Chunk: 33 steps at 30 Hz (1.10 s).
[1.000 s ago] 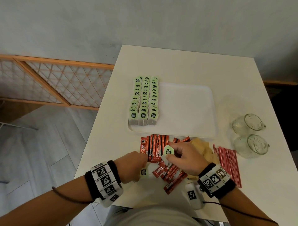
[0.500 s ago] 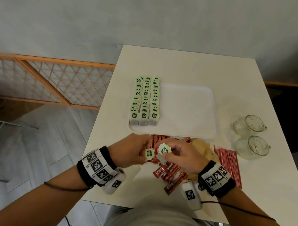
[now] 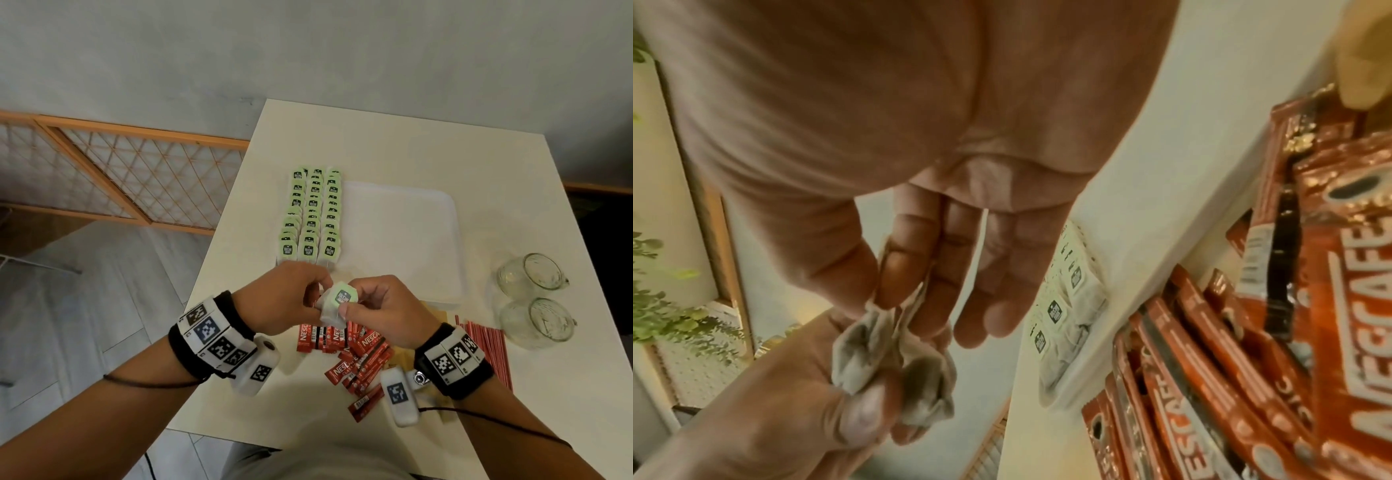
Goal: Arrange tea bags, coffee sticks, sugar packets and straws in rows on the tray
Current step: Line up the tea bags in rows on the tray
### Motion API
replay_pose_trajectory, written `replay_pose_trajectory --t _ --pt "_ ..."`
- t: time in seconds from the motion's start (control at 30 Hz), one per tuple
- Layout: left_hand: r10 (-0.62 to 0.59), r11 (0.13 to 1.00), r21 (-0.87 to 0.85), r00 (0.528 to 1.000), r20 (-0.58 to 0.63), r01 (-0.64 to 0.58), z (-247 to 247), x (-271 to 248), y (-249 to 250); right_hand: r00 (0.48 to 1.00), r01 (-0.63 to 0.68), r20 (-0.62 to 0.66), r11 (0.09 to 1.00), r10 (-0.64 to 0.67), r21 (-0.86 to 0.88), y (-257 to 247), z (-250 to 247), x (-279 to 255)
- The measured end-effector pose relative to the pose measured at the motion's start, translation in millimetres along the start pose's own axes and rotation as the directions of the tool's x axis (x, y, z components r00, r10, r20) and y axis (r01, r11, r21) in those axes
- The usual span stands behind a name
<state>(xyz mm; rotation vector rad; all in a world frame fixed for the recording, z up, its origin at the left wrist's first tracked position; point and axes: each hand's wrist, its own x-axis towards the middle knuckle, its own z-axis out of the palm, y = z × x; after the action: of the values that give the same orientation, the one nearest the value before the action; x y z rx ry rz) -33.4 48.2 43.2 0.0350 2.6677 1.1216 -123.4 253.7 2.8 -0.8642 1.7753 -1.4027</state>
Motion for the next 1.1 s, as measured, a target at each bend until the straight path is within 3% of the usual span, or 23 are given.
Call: replay_pose_trajectory --t 0.1,0.23,0.43,0.63,0.87,1.1 --pt "-0.048 0.996 -0.073 0.997 0.058 0.052 -4.1 -0.3 -6.1 1.000 -0.001 -0.001 1.000 0.001 -0.009 1.0 -2.2 5.8" --pt "-0.119 0.904 -0.391 0.981 0.156 0.172 -7.6 -0.4 -11.9 1.000 -0.020 -0.020 0.999 0.019 -0.032 2.3 -2.1 16.0" --pt "-0.188 0.845 -0.493 0.978 0.088 0.207 -13.4 3.5 -25.0 0.997 -0.032 -0.069 0.992 0.024 -0.120 -2.4 5.1 40.0" --pt "-0.294 0.853 -0.467 0.954 -0.060 0.233 -19.8 17.3 -65.1 0.987 -0.048 -0.162 0.967 0.007 -0.251 -5.2 7.5 68.3" --pt "-0.393 0.897 -0.331 0.874 -0.287 0.294 -18.4 33.2 -98.4 0.978 -0.146 -0.197 0.901 0.068 -0.409 12.9 7.2 99.6" --pt "-0.362 0.926 -0.185 0.914 -0.185 0.329 -8.1 41.5 -104.6 0.966 -0.251 -0.196 0.776 0.166 -0.579 26.1 28.1 102.8"
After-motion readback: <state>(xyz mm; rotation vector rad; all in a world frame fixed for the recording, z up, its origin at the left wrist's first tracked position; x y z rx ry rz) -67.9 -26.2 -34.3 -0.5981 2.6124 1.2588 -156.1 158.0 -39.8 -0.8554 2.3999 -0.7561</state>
